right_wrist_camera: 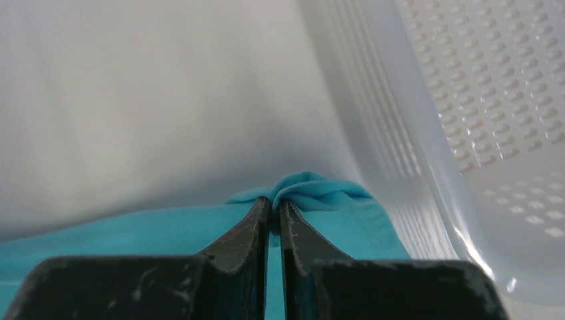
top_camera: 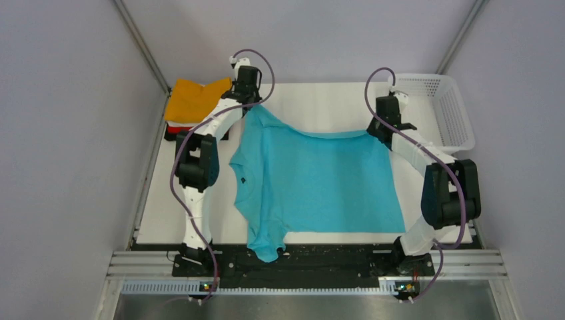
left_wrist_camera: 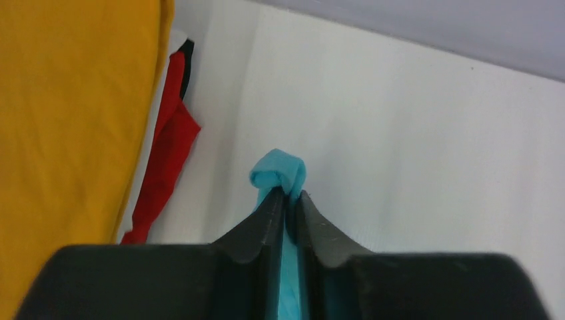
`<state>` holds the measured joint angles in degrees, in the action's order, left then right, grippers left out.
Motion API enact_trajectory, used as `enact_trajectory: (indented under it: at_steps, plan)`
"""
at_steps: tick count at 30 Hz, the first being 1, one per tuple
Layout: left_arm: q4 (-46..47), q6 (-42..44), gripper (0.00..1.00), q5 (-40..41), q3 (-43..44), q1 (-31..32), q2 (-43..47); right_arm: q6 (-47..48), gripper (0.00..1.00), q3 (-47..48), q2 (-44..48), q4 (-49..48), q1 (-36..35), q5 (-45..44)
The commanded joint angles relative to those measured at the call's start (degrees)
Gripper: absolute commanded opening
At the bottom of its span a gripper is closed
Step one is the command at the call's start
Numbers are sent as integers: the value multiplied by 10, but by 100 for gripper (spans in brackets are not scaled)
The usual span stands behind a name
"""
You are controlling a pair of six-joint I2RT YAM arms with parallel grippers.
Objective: Fold and stack the t-shirts
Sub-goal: Flatten out the tshirt
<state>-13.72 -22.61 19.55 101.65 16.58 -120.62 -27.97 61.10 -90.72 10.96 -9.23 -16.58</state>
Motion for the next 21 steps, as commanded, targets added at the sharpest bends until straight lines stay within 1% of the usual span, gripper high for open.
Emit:
enact_trajectory:
  at_steps: [1,2,3,4,5,6,7,9,10,12,14,16,17,19,21]
  plan:
    - [-61,2,39,14,141,-15,-95,12,19,102,-70,-31,2,-37]
    - [-88,-1,59,15,180,-17,-119,14,32,124,-85,-22,3,-35]
    - [-110,-5,82,13,218,-17,-137,17,44,144,-96,-12,2,-32]
    - [-124,-5,97,10,245,-18,-151,20,53,162,-104,-4,2,-26]
    - [-129,-5,98,3,265,-18,-152,21,62,175,-107,2,2,-21]
    - [-125,-6,99,-3,271,-18,-146,24,72,185,-108,6,2,-11]
    - [-118,-11,99,-10,268,-18,-135,28,80,189,-107,11,2,3]
    - [-112,-22,99,-36,261,-18,-108,36,95,190,-102,23,-4,37]
    - [-115,-32,99,-51,252,-17,-92,39,98,186,-97,28,-10,48]
    - [-117,-49,99,-99,210,-17,-52,49,99,167,-86,33,-26,75]
    - [-103,-70,99,-142,130,-17,-3,51,99,135,-77,32,-45,114]
    - [-76,-88,99,-186,47,-16,42,47,99,108,-75,33,-58,131]
    - [-69,-95,99,-215,14,-16,57,41,99,92,-73,31,-61,135]
    - [-68,-112,99,-245,-35,-16,75,26,99,53,-63,10,-62,144]
    - [-57,-123,99,-276,-68,-15,77,18,99,19,-54,-14,-62,161]
